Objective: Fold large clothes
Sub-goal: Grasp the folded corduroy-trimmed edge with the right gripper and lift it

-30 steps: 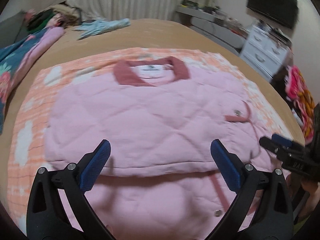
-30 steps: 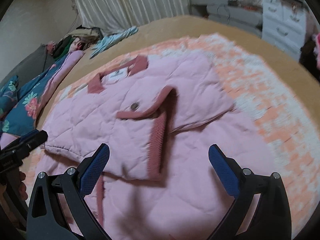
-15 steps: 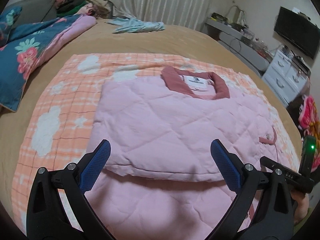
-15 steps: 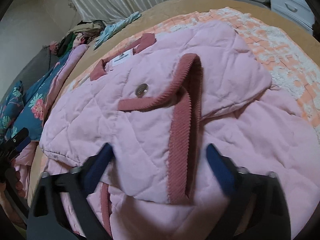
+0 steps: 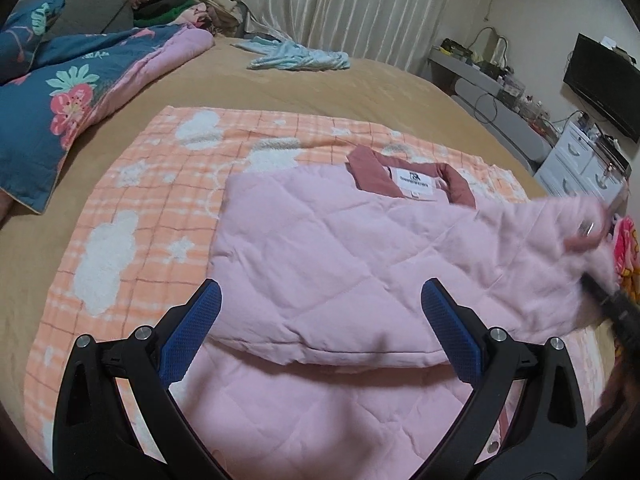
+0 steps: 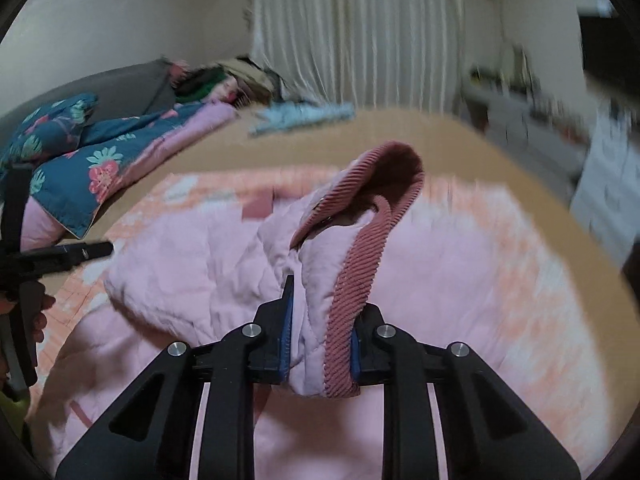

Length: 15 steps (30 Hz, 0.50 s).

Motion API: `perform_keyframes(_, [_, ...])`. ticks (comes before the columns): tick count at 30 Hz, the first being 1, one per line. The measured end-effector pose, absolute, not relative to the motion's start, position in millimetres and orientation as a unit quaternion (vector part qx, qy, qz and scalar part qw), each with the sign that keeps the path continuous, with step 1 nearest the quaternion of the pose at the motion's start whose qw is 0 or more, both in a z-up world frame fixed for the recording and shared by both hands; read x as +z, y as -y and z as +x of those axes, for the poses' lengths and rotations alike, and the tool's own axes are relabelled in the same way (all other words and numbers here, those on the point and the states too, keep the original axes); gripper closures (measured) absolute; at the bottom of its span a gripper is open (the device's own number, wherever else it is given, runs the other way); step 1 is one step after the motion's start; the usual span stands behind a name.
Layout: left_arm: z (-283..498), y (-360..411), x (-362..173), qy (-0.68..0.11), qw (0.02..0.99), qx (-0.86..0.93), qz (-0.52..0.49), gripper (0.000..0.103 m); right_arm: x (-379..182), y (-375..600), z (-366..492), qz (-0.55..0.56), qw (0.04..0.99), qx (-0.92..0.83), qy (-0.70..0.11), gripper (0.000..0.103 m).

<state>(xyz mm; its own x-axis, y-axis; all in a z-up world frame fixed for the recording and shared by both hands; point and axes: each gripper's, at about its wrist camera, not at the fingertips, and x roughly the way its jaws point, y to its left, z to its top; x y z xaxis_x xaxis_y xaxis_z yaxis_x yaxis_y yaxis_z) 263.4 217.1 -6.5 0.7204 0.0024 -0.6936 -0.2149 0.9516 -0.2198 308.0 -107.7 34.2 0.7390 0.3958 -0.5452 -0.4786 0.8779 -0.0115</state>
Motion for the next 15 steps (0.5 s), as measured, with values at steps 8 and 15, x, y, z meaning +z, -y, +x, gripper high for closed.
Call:
perform_keyframes(8, [272.3,-221.7,3.0,-0.359,0.919,0.064,-0.149,0.009,69.7,94.9,339.9,-0.137,0.938,0.222,-0.227,0.083])
perform_keyframes(15, [281.3,-220.8,4.0,-0.359,0.920,0.064,-0.148,0.009,34.1,101.0,360.5,-0.131,0.935,0.194,-0.265,0.083])
